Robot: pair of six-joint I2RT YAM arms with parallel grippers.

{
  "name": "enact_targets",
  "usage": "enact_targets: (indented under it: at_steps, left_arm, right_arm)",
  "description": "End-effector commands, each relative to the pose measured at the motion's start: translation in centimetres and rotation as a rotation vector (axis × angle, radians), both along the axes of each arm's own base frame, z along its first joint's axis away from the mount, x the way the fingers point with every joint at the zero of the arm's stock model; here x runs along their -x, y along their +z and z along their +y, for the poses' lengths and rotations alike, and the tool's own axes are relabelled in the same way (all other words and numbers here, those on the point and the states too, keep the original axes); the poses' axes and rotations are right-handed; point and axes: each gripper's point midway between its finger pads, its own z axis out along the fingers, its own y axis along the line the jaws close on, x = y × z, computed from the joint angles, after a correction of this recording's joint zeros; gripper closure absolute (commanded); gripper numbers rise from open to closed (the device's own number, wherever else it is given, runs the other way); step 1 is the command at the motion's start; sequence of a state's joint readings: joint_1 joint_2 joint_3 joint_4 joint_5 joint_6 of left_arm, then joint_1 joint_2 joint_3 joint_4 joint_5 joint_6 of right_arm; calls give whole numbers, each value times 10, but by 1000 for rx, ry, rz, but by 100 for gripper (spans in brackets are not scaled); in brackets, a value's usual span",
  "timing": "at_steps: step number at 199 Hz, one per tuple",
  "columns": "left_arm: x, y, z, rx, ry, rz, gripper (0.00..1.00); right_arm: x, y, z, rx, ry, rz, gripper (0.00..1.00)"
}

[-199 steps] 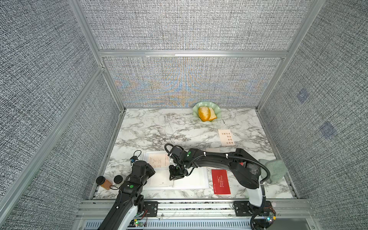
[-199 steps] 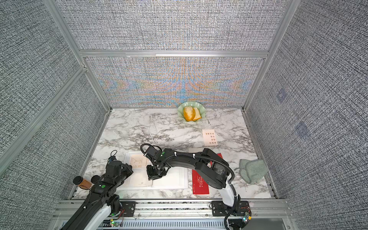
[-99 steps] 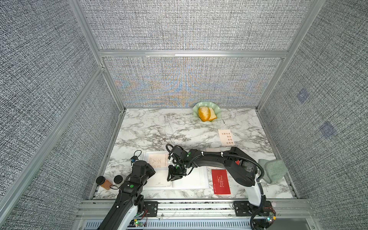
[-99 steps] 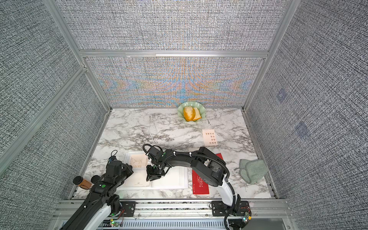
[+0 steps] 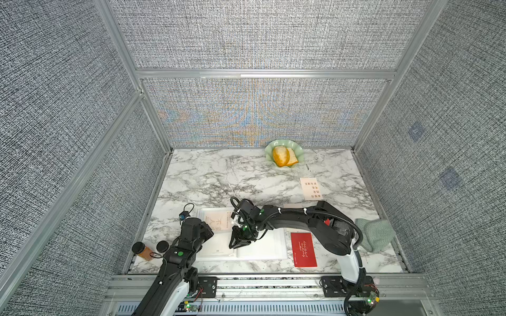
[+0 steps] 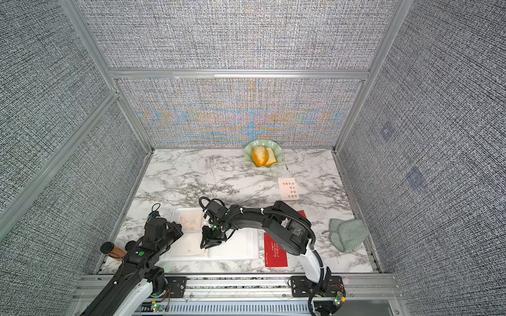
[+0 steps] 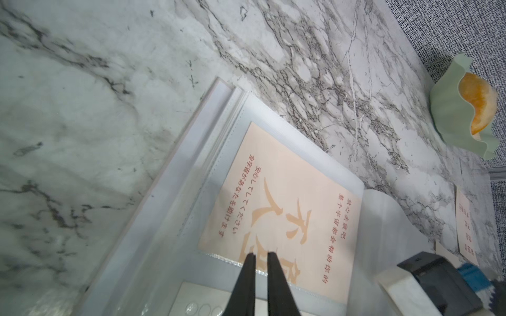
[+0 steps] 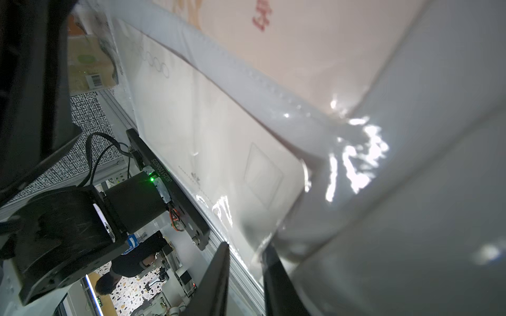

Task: Place the photos into the photo albums
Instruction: Insert the photo into the photo album.

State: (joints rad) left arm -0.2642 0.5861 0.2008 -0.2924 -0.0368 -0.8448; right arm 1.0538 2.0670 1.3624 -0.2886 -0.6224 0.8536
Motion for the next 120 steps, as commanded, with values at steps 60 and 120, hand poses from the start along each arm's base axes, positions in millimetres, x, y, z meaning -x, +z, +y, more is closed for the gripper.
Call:
enact_targets:
  at_steps: [60,120]
  left_arm:
    - [-22,36,-26,22,-136,-61,82]
    - [-37,54,-108,11,-392,-79,81]
  right_arm:
    - [-25,28,-60,115,-99,-199,69]
    - [-66,35,-124,163,-317,-299,69]
